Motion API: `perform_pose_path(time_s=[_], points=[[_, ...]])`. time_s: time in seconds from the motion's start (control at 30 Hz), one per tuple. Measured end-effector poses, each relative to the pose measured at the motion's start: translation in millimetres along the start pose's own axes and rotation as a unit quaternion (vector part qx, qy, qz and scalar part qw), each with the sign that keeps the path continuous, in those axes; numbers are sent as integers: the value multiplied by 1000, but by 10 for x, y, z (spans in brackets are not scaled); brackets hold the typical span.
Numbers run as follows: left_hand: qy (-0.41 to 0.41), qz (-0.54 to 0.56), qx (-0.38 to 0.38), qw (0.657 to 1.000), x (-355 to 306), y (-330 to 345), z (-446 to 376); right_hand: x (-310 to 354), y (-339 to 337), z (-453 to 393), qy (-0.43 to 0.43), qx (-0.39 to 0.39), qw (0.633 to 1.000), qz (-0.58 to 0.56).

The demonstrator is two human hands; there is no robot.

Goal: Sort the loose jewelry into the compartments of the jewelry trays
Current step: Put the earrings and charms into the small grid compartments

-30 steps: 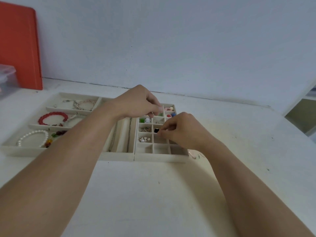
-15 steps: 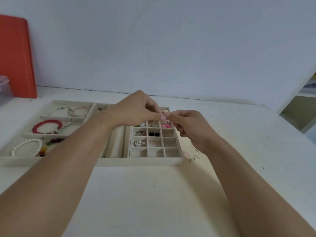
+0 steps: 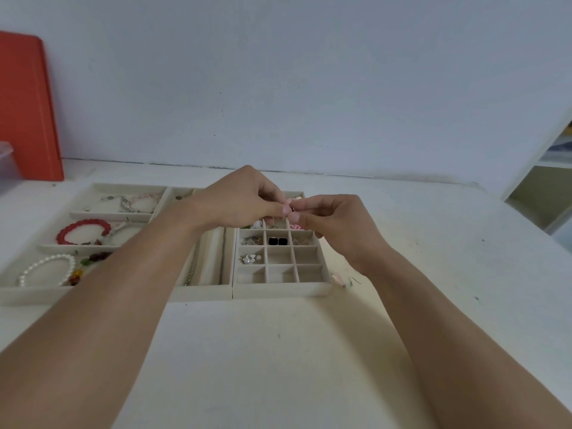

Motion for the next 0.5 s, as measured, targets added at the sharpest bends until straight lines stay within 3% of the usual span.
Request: perform_pose_path(time_s=[0.17,0.3,0.5], points=[[-7,12,14,1000,21,-39,10,-23,-21,-24,-5,-23,999,22],[-16,7,-19,1000,82,-143,-3,-29,-4,-9,-27,-1,983,183],[-24,17,-32,999,158,-190,-4,-84,194,-14,-75,58,921,377]])
Point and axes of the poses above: each hand's wrist, its own z-axis away from the middle knuckle, its own y-axis out of the palm, x = y × z, the point moved 1 cm from there along -z, towards the middle knuckle, and after that the axes turned 8 degrees about y, right-handed, at the moved point
